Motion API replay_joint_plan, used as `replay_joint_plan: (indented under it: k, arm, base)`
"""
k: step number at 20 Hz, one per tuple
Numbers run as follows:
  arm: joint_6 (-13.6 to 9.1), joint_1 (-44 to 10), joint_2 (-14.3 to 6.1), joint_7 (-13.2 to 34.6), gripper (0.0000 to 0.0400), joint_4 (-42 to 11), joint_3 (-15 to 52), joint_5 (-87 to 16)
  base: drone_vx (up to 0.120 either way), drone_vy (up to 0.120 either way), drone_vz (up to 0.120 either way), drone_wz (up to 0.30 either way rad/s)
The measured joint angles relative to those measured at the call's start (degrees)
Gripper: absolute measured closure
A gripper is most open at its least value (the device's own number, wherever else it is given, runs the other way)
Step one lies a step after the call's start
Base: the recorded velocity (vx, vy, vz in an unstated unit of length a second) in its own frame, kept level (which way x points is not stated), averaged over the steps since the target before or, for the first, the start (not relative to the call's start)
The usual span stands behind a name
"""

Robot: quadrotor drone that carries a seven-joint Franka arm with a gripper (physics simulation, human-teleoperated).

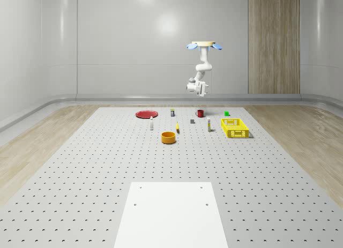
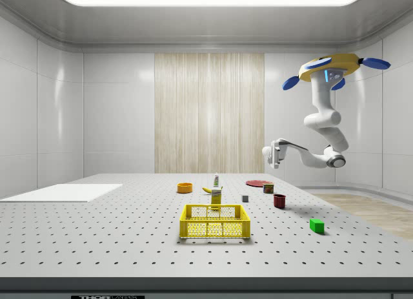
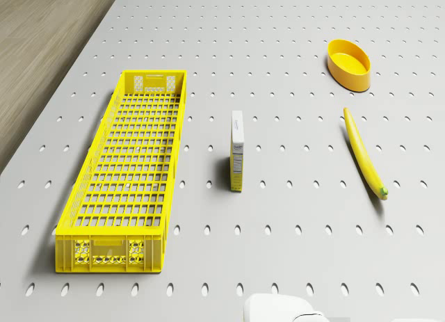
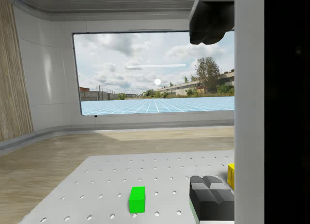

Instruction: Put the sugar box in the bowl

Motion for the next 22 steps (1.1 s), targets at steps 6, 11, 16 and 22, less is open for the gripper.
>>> replay_joint_plan:
  k: [6, 11, 16, 22]
  arm:
    - [-7.0, -18.0, -4.6, 14.6, 0.0000, -14.6, 14.5, -28.3]
    - [-12.2, -29.2, -7.9, 22.1, 0.0000, -18.0, 20.4, -37.2]
    - [-14.2, -35.0, -10.4, 25.9, 0.0000, -18.8, 23.2, -39.8]
    - [-14.2, -38.2, -12.7, 28.2, 0.0000, -19.0, 24.9, -40.2]
  base:
    - [0.120, 0.000, -0.120, 0.000]
    - [0.120, 0.000, -0.120, 0.000]
    - [0.120, 0.000, -0.120, 0.000]
    - [0.120, 0.000, -0.067, 0.000]
